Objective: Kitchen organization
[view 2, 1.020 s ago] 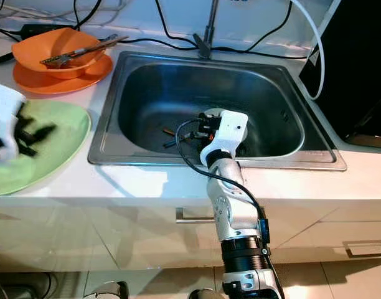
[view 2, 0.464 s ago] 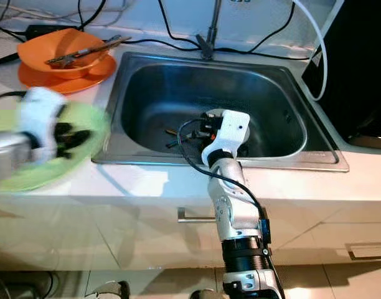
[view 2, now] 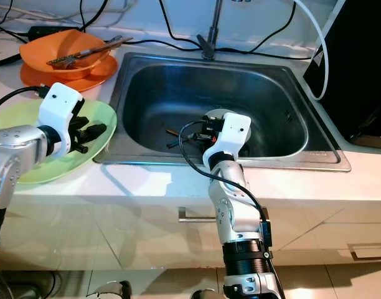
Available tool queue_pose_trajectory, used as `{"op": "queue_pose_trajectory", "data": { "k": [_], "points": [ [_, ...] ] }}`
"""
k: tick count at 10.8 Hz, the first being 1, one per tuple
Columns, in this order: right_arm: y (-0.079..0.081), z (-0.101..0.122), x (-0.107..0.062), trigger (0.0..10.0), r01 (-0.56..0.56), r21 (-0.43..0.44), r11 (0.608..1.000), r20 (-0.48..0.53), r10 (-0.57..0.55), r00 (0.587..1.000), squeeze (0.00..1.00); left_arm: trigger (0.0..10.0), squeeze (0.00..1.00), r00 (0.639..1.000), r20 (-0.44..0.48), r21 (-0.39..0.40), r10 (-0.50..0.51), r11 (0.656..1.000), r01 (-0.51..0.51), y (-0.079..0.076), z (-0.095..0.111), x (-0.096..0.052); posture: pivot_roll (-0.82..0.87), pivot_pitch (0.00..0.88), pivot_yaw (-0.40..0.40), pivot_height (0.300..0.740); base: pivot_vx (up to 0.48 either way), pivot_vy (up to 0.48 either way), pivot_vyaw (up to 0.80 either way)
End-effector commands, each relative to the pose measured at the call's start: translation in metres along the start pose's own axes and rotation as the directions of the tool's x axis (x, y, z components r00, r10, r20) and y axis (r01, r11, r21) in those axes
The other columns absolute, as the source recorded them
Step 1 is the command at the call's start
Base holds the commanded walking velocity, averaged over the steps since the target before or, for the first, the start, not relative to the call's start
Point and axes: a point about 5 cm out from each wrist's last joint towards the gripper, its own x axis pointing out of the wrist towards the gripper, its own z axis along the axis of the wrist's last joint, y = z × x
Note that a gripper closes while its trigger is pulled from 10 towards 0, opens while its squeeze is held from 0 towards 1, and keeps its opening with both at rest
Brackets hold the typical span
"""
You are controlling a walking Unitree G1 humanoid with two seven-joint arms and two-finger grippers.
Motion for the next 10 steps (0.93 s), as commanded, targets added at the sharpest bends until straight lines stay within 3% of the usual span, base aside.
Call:
{"op": "queue_pose_trajectory", "data": {
  "k": [1, 2, 3, 4, 6, 7, 8, 10],
  "points": [
    [-0.003, 0.003, -0.001, 10.0, 0.01, -0.002, 1.0, 0.005, -0.01, 1.0, 0.0, 10.0, 0.0, 0.998, -0.067, -0.001, -0.008, 1.0, 0.008, -0.004, -0.012, 0.006, 0.02, 0.095, -0.072, 0.74, 0.0, 0.0, 0.0],
    [-0.003, 0.003, -0.001, 10.0, 0.009, -0.003, 1.0, 0.005, -0.009, 1.0, 0.0, 10.0, 0.0, 0.999, -0.047, -0.002, 0.023, 1.0, -0.023, 0.002, -0.009, 0.002, 0.02, 0.094, -0.072, 0.74, 0.0, 0.0, 0.0],
    [-0.002, 0.003, 0.0, 10.0, 0.005, -0.003, 1.0, 0.005, -0.005, 1.0, 0.0, 10.0, 0.0, 0.99, 0.121, -0.051, 0.079, 0.996, -0.073, 0.019, 0.015, -0.012, 0.02, 0.09, -0.077, 0.74, 0.0, 0.0, 0.0],
    [-0.002, 0.003, 0.0, 10.0, 0.002, -0.003, 1.0, 0.003, -0.002, 1.0, 0.0, 10.0, 0.0, 0.978, 0.191, -0.079, 0.087, 0.994, -0.073, 0.024, 0.022, -0.019, 0.03, 0.086, -0.081, 0.74, 0.0, 0.0, 0.0],
    [0.001, 0.002, 0.003, 10.0, -0.012, -0.004, 1.0, 0.001, 0.012, 1.0, 0.0, 10.0, 0.0, 0.949, 0.279, -0.214, 0.149, 0.973, -0.09, 0.045, 0.012, -0.039, 0.04, 0.082, -0.086, 0.74, 0.0, 0.0, 0.0],
    [0.002, 0.002, 0.003, 10.0, -0.017, -0.003, 1.0, 0.0, 0.017, 1.0, 0.0, 10.0, 0.0, 0.939, 0.327, -0.267, 0.109, 0.964, -0.019, 0.042, 0.008, -0.045, 0.05, 0.077, -0.088, 0.74, 0.0, 0.0, 0.0],
    [0.003, 0.001, 0.003, 10.0, -0.023, -0.002, 1.0, -0.003, 0.023, 1.0, 0.0, 10.0, 0.0, 0.919, 0.383, -0.343, 0.089, 0.938, 0.052, 0.043, -0.003, -0.056, 0.05, 0.074, -0.092, 0.74, 0.0, 0.0, 0.0],
    [0.006, -0.002, 0.003, 10.0, -0.039, -0.002, 0.999, -0.012, 0.039, 0.999, 0.0, 10.0, 0.0, 0.891, 0.406, -0.484, 0.204, 0.875, 0.02, 0.062, -0.023, -0.068, 0.06, 0.071, -0.102, 0.74, 0.0, 0.0, 0.0]
  ]
}}
